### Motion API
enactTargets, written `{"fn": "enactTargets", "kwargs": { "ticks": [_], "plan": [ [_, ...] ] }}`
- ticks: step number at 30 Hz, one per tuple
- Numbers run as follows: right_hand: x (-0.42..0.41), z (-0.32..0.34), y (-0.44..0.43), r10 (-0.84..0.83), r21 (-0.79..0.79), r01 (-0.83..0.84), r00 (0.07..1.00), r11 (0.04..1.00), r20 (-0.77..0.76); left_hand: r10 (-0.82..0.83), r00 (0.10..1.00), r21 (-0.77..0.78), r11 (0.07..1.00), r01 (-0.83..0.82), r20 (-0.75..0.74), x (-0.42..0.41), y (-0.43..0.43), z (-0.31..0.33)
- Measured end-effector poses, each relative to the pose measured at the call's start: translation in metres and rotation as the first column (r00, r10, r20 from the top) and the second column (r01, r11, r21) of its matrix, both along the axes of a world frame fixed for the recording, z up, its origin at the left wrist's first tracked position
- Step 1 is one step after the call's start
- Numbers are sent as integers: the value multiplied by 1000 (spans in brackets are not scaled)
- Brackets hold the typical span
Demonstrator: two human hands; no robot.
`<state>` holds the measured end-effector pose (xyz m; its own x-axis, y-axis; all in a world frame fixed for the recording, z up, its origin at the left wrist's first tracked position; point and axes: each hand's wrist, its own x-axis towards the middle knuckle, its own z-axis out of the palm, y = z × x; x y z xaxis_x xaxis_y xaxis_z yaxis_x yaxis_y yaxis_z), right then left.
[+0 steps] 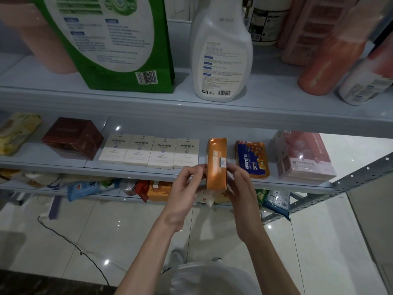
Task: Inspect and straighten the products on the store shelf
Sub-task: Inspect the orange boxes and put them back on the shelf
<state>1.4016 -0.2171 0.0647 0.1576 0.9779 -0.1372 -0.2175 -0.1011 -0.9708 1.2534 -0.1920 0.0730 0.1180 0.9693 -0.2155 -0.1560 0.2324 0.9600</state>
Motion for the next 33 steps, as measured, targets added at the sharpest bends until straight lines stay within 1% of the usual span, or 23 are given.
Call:
{"fn": "enactTargets", "kwargs": {
  "ticks": [3, 5, 8, 12, 17, 23, 27, 31, 33],
  "plan": [
    [-1, 3, 2, 7, 8, -8, 999, 1000, 36, -9, 999, 46, 999, 11, -36, -1, 0, -1],
    [-2, 3, 1, 31, 24, -33, 997, 999, 73, -48, 999, 58, 997, 50, -24, -2, 1, 0],
    [-2, 2, 0, 38, 26, -39, 998, 999, 44, -71, 997, 68, 995, 71, -10, -3, 0, 0],
    [-2, 3, -1, 32, 11, -32, 999, 999, -2, -59, 998, 61, 996, 58, 17, -4, 1, 1],
    [-2, 4, 0, 39, 12, -39, 999, 999, -9, -59, 998, 63, 996, 58, 10, -4, 1, -1],
    [-4, 4, -1, 69, 40, -72, 994, 997, 88, -10, 997, 12, 1000, 9, 75, -3, 2, -2],
    [-5, 2, -1, 80, 39, -85, 991, 996, 111, 15, 995, -14, 1000, -14, 102, -4, 1, -3],
    [-5, 1, -2, 58, 67, -64, 994, 996, 93, -9, 997, 0, 1000, 9, 78, -3, 2, -1],
    [-4, -3, -2, 47, 54, -51, 996, 997, 70, -18, 999, 1, 1000, 18, 50, -1, 1, 0]
  ]
}}
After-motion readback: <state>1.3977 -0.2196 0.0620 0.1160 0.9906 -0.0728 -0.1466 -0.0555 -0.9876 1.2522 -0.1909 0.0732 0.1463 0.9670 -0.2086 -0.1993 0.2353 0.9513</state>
